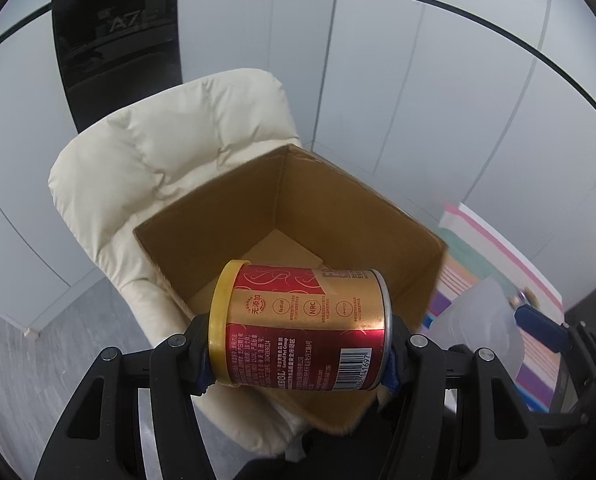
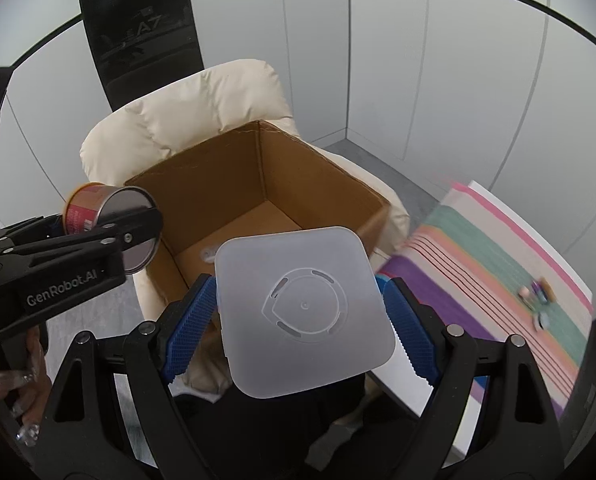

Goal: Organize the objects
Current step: 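Open both tools to drop the can and clear lid into the box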

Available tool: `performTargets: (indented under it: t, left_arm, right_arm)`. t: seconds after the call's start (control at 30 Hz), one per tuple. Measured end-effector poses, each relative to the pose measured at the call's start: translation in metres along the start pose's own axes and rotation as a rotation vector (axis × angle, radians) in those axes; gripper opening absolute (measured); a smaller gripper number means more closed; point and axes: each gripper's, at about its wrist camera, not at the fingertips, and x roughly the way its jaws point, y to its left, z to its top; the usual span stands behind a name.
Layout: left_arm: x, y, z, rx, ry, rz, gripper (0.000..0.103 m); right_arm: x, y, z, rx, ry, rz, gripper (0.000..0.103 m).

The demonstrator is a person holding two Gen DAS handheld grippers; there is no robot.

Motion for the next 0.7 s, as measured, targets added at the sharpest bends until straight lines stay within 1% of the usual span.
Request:
performTargets:
  t: [0.2,0.3,0.33,0.37,0.4,0.43,0.47,0.53,0.6,0.7]
  left_arm:
    - [0.033,0.012,0.025,-0.048,0.007,0.044,0.062]
    - [0.047,0.018,0.035,-0.070,0.010,0.042,0.064]
    - [0.049,0.019,0.037,-0.079,0.006,0.032,0.075]
    - [0.051,0.022,0.038,-0.092,0.003,0.043,0.095]
    - [0.052,0.023,0.038,-0.098,0.000,0.058,0.103]
    - [0.053,0.025,0.038,-0.099,-0.011,0.070,0.103]
    - [0.053,0.026,0.039,-0.095,-0.014,0.084,0.103]
    - [0.057,0.028,0.039,-0.095,-0.002,0.089,0.103]
    - [0.060,0.032,0.038,-0.107,0.011,0.080,0.103]
    - [0.061,0.036,0.037,-0.113,0.014,0.088,0.103]
  right_arm:
    - [0.042,0.008,0.031,-0.036,-0.002,0.027,0.087]
    - [0.060,0.013,0.044,-0.056,-0.012,0.051,0.087]
    - [0.066,0.014,0.048,-0.067,-0.023,0.065,0.088]
    - [0.071,0.015,0.051,-0.071,-0.026,0.065,0.089]
    - [0.076,0.016,0.053,-0.072,-0.023,0.061,0.092]
    - [0.081,0.016,0.054,-0.071,-0.019,0.061,0.102]
    - [0.084,0.014,0.054,-0.068,-0.024,0.075,0.103]
    - [0.091,0.010,0.054,-0.049,-0.012,0.101,0.103]
    - [0.097,0.007,0.056,-0.031,0.002,0.105,0.103]
    - [0.103,0.003,0.057,-0.007,0.011,0.109,0.103]
